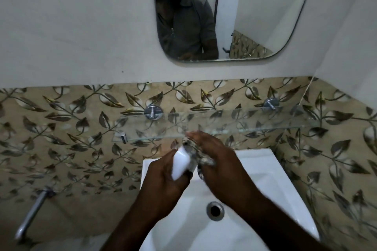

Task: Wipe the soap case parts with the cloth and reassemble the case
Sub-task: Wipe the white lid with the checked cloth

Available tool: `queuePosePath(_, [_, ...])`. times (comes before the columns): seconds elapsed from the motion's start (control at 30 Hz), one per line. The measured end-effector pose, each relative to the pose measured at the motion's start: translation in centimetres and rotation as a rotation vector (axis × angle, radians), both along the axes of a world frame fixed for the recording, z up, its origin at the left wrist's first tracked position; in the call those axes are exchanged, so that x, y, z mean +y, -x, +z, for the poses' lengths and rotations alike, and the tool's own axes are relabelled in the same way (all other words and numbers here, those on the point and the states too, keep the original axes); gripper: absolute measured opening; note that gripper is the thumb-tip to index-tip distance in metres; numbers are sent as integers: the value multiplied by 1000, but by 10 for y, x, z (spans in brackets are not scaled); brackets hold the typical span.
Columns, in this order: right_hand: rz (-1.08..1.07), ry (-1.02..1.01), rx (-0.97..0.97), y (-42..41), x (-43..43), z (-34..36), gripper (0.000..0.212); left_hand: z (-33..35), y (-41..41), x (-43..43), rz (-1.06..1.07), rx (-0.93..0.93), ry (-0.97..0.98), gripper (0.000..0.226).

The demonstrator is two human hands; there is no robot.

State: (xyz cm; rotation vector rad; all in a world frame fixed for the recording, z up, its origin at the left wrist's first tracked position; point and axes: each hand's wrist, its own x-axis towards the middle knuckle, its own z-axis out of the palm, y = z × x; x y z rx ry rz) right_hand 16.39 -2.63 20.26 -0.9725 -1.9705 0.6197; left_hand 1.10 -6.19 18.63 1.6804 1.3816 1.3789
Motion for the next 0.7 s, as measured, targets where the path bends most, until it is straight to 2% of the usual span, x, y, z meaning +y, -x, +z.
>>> queuePosePath(0.07, [-65, 142, 70, -7, 5, 2, 72, 0, -1, 0, 21, -19, 3, 38])
queuePosePath(0.13, [-64, 70, -9, 0, -5, 5, 73, 0, -3, 3, 16, 8, 13, 35])
queuePosePath(0.2, [-29, -88, -156, 9, -16, 4, 68, -2, -6, 4, 13, -27, 4, 23])
queuePosePath(0.27, [3, -113, -166, 11, -15, 4, 65, -3, -5, 1, -9, -109, 21, 24])
queuePosePath(0.33, [-8, 6, -9, 7, -10, 7, 64, -3, -5, -2, 0, -227, 37, 38])
queuePosePath(0.43, [80, 352, 215, 1, -9, 9, 56, -2, -4, 2, 55, -557, 79, 54])
queuePosePath(0.57, [50, 412, 280, 7, -23, -3, 50, 1, -4, 10, 87, -843, 122, 54])
queuePosePath(0.7, [86, 493, 312, 9, -28, -5, 56, -5, -6, 14, 100, -1055, 165, 35])
